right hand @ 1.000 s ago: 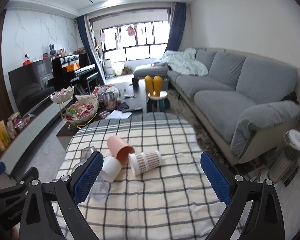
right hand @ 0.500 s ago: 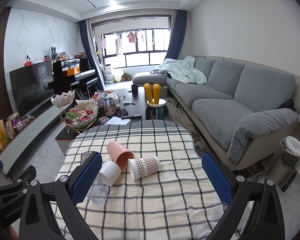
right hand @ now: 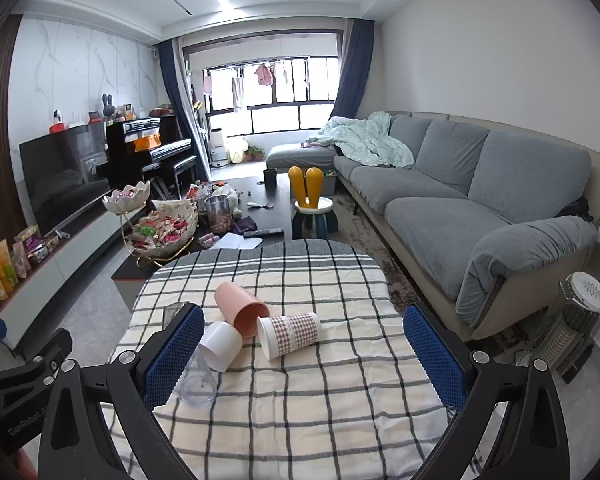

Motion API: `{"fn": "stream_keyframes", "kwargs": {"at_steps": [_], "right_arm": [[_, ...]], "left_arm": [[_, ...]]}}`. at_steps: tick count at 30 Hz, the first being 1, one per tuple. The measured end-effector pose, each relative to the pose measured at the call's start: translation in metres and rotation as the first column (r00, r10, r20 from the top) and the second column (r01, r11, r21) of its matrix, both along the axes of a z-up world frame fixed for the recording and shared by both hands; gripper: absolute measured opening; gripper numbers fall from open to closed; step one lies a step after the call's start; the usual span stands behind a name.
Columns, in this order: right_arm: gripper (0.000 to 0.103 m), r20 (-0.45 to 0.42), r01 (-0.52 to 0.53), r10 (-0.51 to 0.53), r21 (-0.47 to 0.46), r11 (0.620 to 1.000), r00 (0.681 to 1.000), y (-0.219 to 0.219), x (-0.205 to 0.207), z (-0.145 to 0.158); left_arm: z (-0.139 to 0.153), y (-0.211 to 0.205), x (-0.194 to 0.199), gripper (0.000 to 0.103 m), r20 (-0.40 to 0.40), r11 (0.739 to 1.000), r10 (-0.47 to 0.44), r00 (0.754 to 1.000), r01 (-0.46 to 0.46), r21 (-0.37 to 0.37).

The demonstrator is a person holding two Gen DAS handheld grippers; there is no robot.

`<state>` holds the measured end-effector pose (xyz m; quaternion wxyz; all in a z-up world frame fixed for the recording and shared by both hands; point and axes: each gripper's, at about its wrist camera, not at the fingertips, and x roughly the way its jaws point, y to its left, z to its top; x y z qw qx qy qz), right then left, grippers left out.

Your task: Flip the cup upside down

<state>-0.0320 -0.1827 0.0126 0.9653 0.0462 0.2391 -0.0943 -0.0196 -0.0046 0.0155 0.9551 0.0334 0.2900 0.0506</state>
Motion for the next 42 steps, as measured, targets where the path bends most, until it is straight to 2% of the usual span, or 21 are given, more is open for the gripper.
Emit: {"fn": "stream_keyframes", "kwargs": {"at_steps": [34,42], "right_arm": [[0.101,-0.001,0.000,0.000,-0.001,1.000,1.000,0.001,-0.001,-0.001],[0.101,0.000,0.000,0.000,-0.002,1.000,1.000,0.001,-0.001,0.000]], "left_arm": [[0.001,-0.007,0.005,0.103,-0.001,0.999,-0.018,1.000,0.017,-0.040],[-0.004,0.003,0.006,0.103,-0.030,0.997,-0.016,0.999,0.014,-0.082]]}}
